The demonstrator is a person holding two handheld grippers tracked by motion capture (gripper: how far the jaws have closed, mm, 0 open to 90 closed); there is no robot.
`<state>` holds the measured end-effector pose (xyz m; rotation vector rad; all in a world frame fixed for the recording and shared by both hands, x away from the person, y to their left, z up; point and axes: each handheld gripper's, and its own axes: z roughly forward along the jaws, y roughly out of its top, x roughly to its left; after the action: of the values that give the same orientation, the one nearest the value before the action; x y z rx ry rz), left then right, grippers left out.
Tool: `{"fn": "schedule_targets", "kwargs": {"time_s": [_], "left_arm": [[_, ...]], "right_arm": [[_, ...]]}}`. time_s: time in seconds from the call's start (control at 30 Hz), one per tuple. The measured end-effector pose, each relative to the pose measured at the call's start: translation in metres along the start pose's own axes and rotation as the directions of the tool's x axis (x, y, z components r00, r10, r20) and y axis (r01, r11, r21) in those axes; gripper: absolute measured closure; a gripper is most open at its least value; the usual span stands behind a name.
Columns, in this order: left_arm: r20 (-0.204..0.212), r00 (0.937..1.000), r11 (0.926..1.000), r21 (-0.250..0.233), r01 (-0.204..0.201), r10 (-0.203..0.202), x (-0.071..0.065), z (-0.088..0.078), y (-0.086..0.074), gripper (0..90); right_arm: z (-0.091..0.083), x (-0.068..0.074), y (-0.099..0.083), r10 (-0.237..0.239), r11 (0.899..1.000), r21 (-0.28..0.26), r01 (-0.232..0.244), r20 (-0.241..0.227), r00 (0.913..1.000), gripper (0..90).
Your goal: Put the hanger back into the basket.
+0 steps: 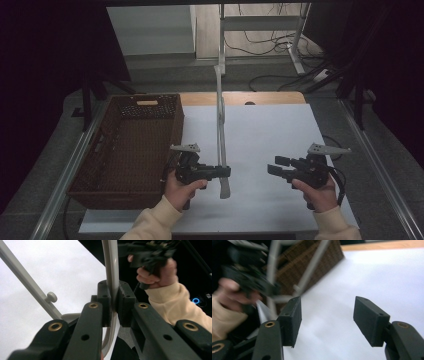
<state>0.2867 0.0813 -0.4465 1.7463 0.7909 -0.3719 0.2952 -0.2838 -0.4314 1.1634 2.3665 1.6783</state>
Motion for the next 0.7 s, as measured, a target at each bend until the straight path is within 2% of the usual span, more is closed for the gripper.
{"fn": "schedule_targets", "kwargs": {"time_s": [0.13, 0.27, 0.33, 0.6, 0.7], "left_arm": [[0.009, 0.9998, 0.9999, 0.001, -0.017, 0.017, -0.005, -0.007, 0.002, 82.2], [0.030, 0.9995, 0.9998, -0.014, -0.012, 0.013, -0.008, -0.017, 0.005, 82.2], [0.033, 0.9994, 0.9998, -0.015, -0.014, 0.014, -0.009, -0.020, 0.005, 82.2], [0.093, 0.9948, 0.9987, -0.032, -0.039, 0.042, -0.020, -0.046, 0.014, 82.2], [0.096, 0.9943, 0.9986, -0.029, -0.045, 0.048, -0.022, -0.052, 0.016, 82.2]], "right_arm": [[-0.002, -0.010, -0.007, -0.003, 0.999, 0.044, 0.001, 0.054, 0.9986, 36.8], [-0.002, -0.016, -0.009, 0.002, 0.998, 0.064, -0.007, 0.077, 0.9970, 35.1], [-0.001, -0.016, -0.010, 0.003, 0.998, 0.070, -0.009, 0.081, 0.9967, 35.0], [0.004, -0.017, -0.012, -0.020, 0.994, 0.106, 0.009, 0.105, 0.9942, 33.9], [0.005, -0.017, -0.012, -0.023, 0.994, 0.109, 0.011, 0.109, 0.9938, 33.9]]}}
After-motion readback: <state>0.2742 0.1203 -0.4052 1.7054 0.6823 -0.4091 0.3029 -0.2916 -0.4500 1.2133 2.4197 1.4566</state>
